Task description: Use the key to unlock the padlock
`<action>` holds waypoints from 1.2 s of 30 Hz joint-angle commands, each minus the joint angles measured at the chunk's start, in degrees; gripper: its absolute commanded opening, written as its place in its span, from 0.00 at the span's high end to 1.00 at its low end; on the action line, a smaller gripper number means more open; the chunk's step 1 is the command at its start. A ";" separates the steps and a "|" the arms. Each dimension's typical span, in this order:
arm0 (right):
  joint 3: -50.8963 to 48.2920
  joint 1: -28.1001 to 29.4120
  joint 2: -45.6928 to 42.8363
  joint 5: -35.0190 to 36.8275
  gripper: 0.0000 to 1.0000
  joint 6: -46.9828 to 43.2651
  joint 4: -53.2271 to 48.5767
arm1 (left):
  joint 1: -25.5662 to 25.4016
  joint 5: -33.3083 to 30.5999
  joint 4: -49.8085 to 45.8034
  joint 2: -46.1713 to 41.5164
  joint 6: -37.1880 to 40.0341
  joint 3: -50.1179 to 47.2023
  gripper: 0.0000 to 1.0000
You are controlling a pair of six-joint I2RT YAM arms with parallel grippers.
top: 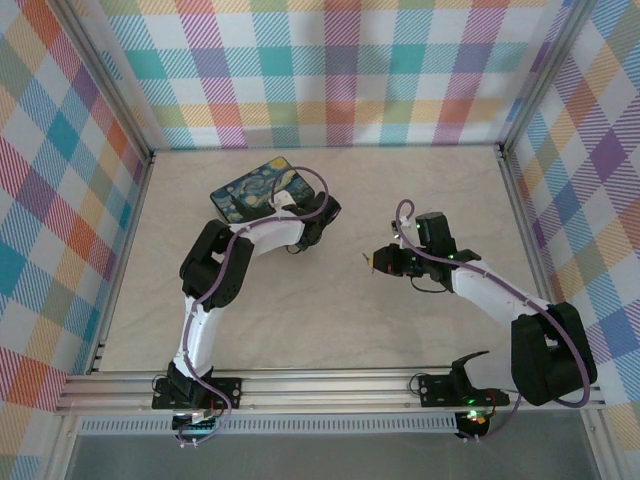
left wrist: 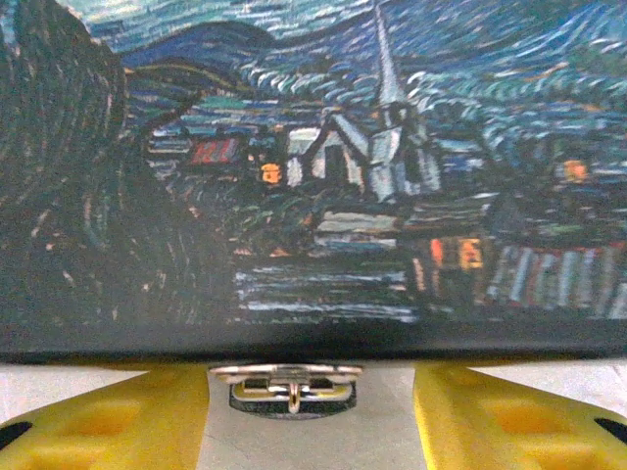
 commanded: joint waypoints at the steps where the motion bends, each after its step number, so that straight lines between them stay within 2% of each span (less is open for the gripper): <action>1: 0.51 0.29 -0.06 -0.57 0.93 -0.77 1.13 | 1.00 -0.93 -1.84 1.08 -0.94 0.56 0.44; 7: 0.48 0.26 0.94 -0.87 0.93 -0.94 1.81 | 1.27 -0.86 1.64 1.05 -0.18 -0.92 0.52; 15: 0.33 0.25 1.39 -0.79 0.93 -0.99 2.17 | 1.53 -1.29 1.76 1.60 -0.17 -0.87 0.63; 24: 0.43 0.29 1.13 -1.03 0.93 -1.02 1.96 | 1.53 0.22 3.16 1.14 1.06 -1.98 0.81; 36: 0.46 0.27 0.91 -1.12 0.93 -1.21 1.56 | -0.60 2.42 2.84 -3.82 3.43 -6.40 0.93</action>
